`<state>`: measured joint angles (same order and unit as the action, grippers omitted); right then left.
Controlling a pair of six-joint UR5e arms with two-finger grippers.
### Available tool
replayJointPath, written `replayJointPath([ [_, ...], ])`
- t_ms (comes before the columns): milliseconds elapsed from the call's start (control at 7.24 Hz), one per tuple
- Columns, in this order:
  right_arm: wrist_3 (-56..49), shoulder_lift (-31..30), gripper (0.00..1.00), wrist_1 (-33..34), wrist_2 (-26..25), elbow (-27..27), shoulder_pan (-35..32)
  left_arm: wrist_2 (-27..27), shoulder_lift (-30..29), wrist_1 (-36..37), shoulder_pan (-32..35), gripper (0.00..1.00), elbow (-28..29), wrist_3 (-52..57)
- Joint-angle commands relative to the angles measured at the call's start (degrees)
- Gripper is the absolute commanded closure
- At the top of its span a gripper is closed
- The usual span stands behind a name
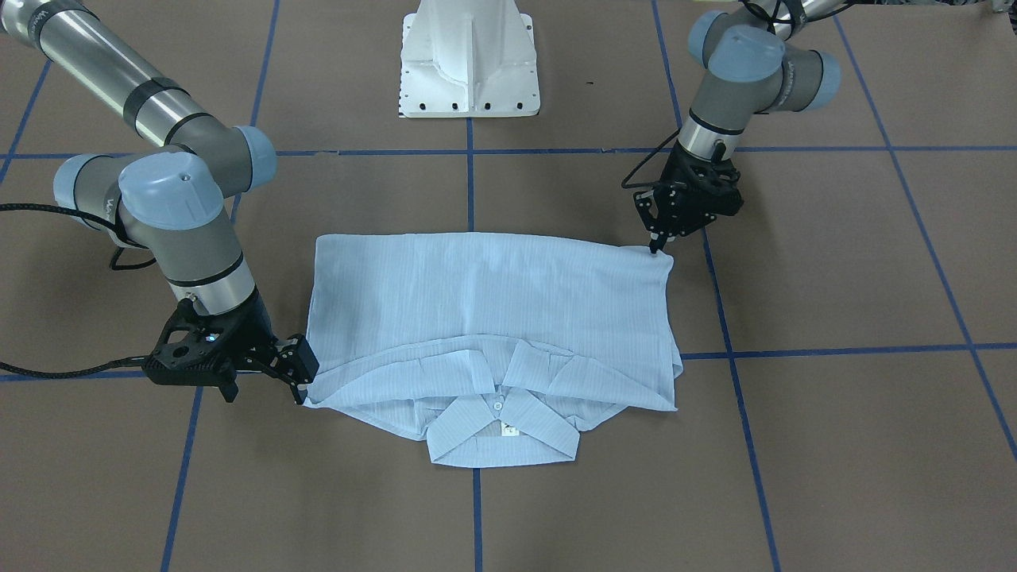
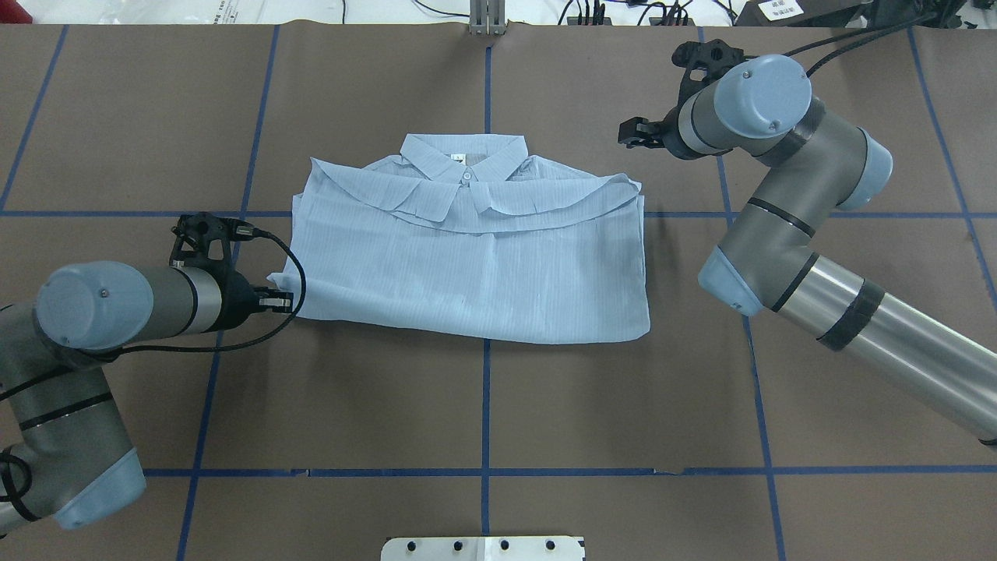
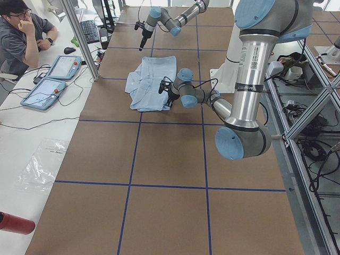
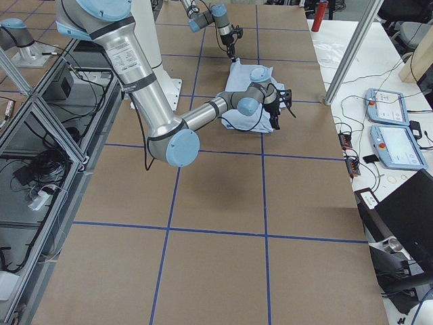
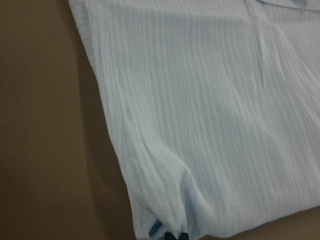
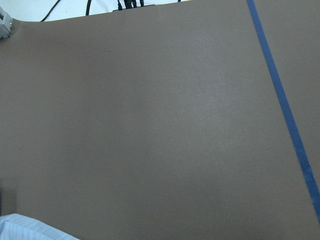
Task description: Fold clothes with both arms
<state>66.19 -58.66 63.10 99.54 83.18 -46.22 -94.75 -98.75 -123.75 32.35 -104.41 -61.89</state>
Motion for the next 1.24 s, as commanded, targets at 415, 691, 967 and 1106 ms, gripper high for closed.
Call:
replayJointPath([
  [415, 0.78, 0.30, 0.00, 0.09, -0.05, 1.81, 1.57, 0.78, -24.13, -1.75, 18.08, 1.00, 34.70, 15.92],
  [691, 0.87, 0.30, 0.00, 0.79, 0.04, 3.04, 1.66, 3.86, -38.03, -8.92, 19.59, 1.00, 54.65, 15.92],
  [967, 2.35, 0.82, 0.00, 1.05, 0.04, 2.78, 2.01, 1.69, -39.16, -14.39, 20.99, 0.01, 57.22, 22.10],
  [1106, 4.80, 2.22, 0.00, 1.58, -0.14, 2.00, 2.10, -1.98, -37.50, -14.76, 22.39, 0.00, 53.30, 26.51],
])
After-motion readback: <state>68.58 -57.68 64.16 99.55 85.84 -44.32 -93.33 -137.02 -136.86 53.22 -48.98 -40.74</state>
